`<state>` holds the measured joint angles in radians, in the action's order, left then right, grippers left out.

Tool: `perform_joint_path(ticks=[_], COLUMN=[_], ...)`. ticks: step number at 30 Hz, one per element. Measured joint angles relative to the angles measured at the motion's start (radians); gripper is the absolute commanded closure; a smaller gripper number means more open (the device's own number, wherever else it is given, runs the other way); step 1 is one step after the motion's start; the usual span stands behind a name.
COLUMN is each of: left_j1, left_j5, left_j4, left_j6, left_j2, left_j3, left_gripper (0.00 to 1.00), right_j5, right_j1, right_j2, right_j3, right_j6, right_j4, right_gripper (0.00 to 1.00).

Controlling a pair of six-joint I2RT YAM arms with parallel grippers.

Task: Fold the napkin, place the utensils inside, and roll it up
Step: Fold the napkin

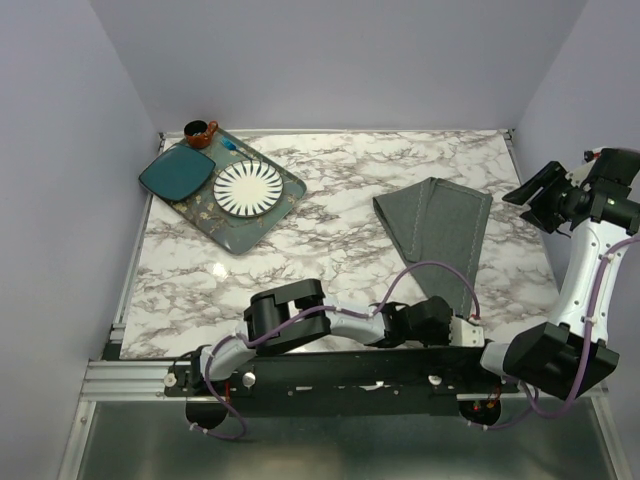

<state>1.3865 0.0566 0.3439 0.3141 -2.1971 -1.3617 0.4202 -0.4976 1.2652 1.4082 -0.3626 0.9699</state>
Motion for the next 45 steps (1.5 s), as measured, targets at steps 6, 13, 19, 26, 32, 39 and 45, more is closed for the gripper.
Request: perform_joint_path(ticks=[6,13,19,26,32,39,45], left_j1=[-0.011,-0.074,-0.19,-0.35,-0.447,-0.548,-0.599], left_j5=[0.011,0.098,0.217,0.356,0.393,0.4,0.383], left_j4=[0.029,0.059,0.125,0.295,0.427,0.533,0.539], left_j6=[-0.033,-0.145,-0.336,-0.705,-0.954,-1.17,-1.237], left_j2=[-0.007,0.038,0.083,0.085,0.081,0.054,0.045], left_j3=[-0.001,0.043,0.043,0.043,0.033,0.021,0.017], left_gripper=[1.0,1.0,1.0,1.0,1.0,1.0,1.0], right_j5=[0.017,0.019,0.019,0.029,0.051,0.068,0.068], right_j1=[0.0,0.0,0.0,0.008,0.042,0.097,0.138], right_j2=[0.0,-0.003,0.0,0.005,0.014,0.036,0.058], right_j3=[0.0,-0.066,-0.147,-0.196,-0.272,-0.299,-0.313], right_j6=[0.013,0.032,0.054,0.068,0.068,0.062,0.049], right_j4=[0.001,-0.011,-0.026,-0.08,-0.126,-0.172,-0.212], right_gripper=[0.32,0.32,0.32,0.32,0.32,0.32,0.32])
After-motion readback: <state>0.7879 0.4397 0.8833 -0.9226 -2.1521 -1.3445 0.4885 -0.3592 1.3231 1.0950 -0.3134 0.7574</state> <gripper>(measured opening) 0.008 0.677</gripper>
